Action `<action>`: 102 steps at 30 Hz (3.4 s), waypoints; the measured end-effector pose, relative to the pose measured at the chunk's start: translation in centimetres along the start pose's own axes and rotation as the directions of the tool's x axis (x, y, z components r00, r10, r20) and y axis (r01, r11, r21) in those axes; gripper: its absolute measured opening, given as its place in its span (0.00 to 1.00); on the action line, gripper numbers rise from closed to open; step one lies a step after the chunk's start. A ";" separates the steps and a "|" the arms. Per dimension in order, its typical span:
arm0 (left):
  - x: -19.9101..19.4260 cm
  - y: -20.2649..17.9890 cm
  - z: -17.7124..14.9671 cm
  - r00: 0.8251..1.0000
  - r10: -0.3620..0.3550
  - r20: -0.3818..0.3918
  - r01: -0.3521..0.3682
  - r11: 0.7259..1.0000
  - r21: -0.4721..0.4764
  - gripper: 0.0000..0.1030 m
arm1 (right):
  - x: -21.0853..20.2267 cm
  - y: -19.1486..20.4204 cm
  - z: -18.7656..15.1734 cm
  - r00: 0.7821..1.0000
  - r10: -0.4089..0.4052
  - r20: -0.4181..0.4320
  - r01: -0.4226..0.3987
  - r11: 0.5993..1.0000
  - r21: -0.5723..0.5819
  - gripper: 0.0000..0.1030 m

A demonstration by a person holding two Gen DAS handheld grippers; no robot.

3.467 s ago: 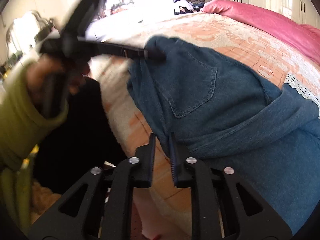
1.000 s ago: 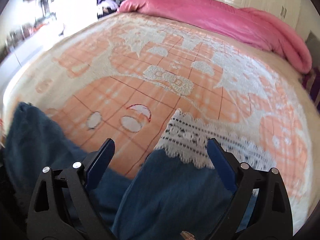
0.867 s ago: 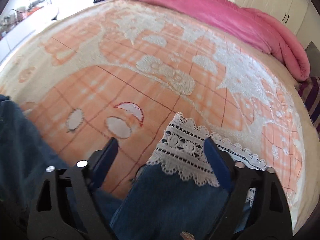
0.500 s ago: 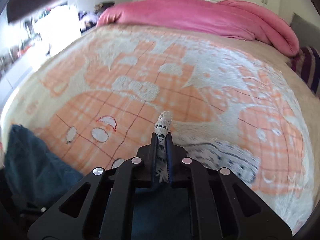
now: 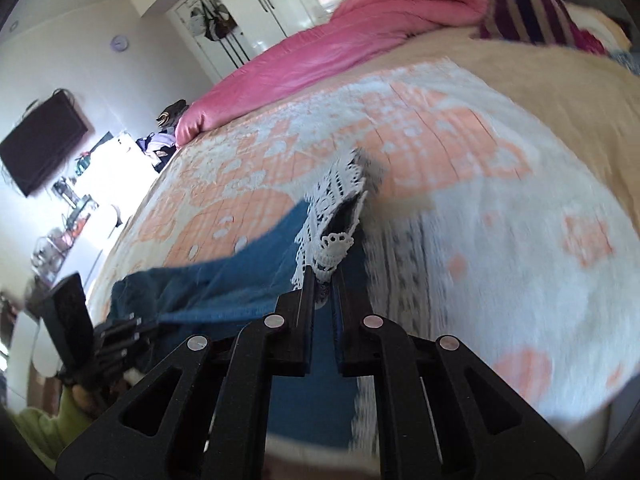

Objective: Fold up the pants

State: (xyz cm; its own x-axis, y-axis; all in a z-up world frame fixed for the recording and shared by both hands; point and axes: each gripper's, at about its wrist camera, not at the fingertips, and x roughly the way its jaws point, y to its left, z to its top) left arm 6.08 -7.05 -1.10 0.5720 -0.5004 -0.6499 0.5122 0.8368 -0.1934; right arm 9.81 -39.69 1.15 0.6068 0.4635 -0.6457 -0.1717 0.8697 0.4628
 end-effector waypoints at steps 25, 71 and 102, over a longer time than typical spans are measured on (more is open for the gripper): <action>-0.1 -1.9 -2.9 0.998 -0.016 -0.067 0.024 0.993 0.120 0.06 | -2.2 -3.2 -5.1 0.997 -0.071 -0.042 0.072 0.997 0.025 0.06; -7.8 10.1 -6.8 0.959 0.266 -0.101 -0.284 0.904 -0.321 0.55 | 6.3 10.1 -10.9 0.945 -0.143 -0.292 -0.100 0.726 -0.680 0.01; -8.1 10.5 -5.7 0.943 0.330 -0.052 -0.328 0.884 -0.334 0.62 | 6.0 4.9 -5.3 0.971 -0.154 -0.184 0.066 0.908 -0.413 0.70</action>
State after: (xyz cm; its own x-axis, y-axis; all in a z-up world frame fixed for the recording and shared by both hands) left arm 3.13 7.05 -2.02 0.6745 -0.1840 -0.7149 0.0510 0.9777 -0.2035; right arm 8.55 -31.78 -3.70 0.4725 0.3472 -0.8100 -0.4364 0.8907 0.1272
